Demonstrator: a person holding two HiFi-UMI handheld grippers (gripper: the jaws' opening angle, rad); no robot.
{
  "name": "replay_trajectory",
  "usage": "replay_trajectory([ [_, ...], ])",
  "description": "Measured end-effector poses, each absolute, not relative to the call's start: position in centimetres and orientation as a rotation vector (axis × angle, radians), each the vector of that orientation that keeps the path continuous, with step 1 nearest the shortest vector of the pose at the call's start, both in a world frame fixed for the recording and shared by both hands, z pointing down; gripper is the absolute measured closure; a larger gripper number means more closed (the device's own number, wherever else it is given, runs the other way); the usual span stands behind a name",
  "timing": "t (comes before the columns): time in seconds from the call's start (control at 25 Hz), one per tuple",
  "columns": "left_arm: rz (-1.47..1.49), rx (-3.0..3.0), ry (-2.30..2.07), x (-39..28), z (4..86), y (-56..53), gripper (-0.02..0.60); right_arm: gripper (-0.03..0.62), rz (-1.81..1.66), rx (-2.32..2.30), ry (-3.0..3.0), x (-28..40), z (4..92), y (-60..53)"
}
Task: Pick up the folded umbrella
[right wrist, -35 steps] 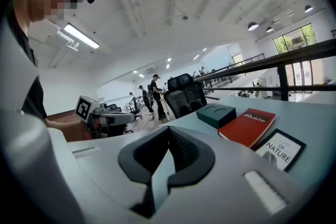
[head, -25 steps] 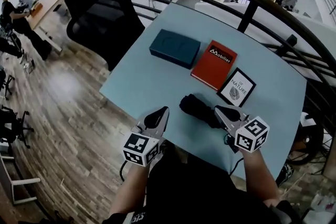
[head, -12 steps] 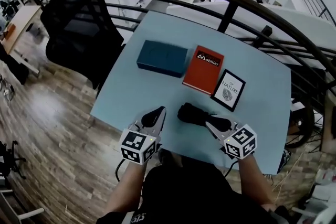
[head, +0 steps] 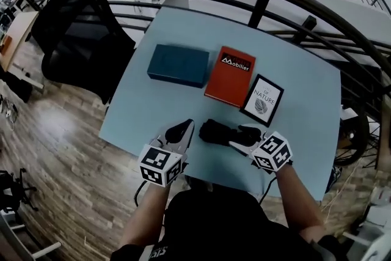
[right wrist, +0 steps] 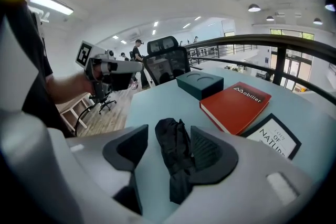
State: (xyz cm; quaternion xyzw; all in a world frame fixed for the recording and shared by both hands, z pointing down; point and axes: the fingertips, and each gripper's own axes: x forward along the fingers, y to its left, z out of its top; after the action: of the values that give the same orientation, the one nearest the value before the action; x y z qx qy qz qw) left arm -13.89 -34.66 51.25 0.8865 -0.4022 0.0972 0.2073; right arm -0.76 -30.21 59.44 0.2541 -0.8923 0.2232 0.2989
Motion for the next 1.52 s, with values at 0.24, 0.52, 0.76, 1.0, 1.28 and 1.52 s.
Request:
replay_trajectory([
  [0.24, 0.311, 2.436, -1.086, -12.5, 53.4, -35.8, 0.574, 0.248, 0.590, 0.550, -2.250, -0.1, 63.7, -30.7],
  [0.52, 0.316, 2.409, -1.103, -12.6, 54.4, -35.5, 0.574, 0.207, 0.530, 0.384, -2.090, -0.5, 69.0, -29.5],
  [0.76, 0.303, 2.387, -1.154, -13.8, 54.0, -35.5, 0.574, 0.212, 0.484, 0.281, -1.999, -0.9, 71.4, -29.4],
  [1.0, 0.292, 2.369, -1.161, -13.9, 54.0, -34.9, 0.573, 0.267, 0.427, 0.207, -1.877, -1.0, 73.7, -27.9],
  [1.28, 0.275, 2.377, -1.123, -13.0, 54.2, -33.9, 0.574, 0.275, 0.324, 0.221, -1.876, -1.0, 74.5, -27.7],
  [1.52, 0.277, 2.418, -1.109, -13.1, 53.3, -33.5, 0.574, 0.334, 0.305, 0.272, -1.865, -1.0, 74.5, -26.9],
])
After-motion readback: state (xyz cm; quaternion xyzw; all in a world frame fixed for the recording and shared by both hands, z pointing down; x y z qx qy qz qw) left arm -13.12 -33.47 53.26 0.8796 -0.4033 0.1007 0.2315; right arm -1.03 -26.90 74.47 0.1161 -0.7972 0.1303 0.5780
